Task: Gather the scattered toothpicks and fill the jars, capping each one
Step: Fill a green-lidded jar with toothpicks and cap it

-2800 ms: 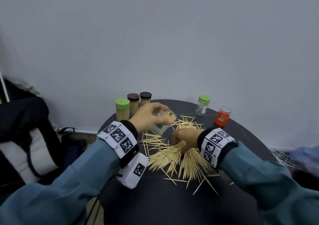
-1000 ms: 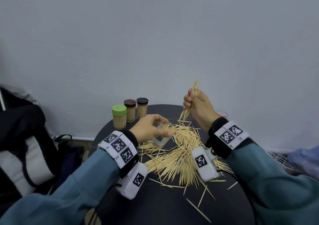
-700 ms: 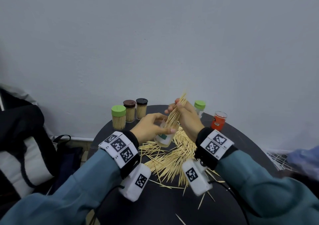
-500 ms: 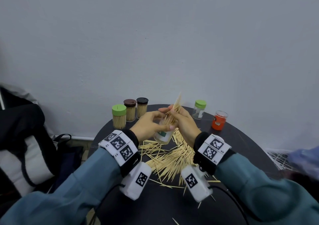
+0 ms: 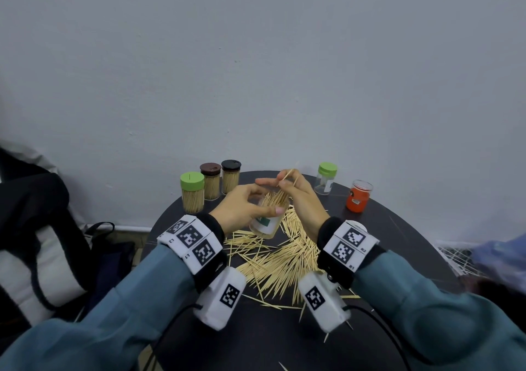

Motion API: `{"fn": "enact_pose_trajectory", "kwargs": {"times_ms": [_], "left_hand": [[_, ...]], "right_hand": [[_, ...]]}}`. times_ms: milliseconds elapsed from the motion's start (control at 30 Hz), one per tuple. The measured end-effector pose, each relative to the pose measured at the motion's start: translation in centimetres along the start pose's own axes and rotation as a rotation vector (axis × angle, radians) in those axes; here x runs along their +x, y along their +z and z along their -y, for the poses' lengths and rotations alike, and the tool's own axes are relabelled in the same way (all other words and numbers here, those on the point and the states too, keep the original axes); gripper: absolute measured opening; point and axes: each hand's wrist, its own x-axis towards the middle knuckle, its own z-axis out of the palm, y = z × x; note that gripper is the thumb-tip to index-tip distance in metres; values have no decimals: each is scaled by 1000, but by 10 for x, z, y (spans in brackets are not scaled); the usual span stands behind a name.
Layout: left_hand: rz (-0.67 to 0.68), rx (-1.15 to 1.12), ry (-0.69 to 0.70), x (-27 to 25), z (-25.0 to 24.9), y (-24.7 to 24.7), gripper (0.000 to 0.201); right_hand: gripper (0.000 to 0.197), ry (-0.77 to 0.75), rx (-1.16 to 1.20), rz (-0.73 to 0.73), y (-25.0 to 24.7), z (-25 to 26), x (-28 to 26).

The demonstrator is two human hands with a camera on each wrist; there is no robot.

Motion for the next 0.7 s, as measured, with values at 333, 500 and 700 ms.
{"fn": "enact_pose_trajectory", "kwargs": {"times_ms": [333, 500, 700], "left_hand": [[37, 13, 15, 0, 0, 0, 61], [53, -10, 31, -1, -3, 2, 45], [23, -13, 38, -2, -2, -2, 54]], "right_hand": [[37, -4, -263, -68, -5, 3, 3], [41, 116, -424, 51, -4, -4, 0], [38, 30, -477, -71, -9, -7, 5]]}}
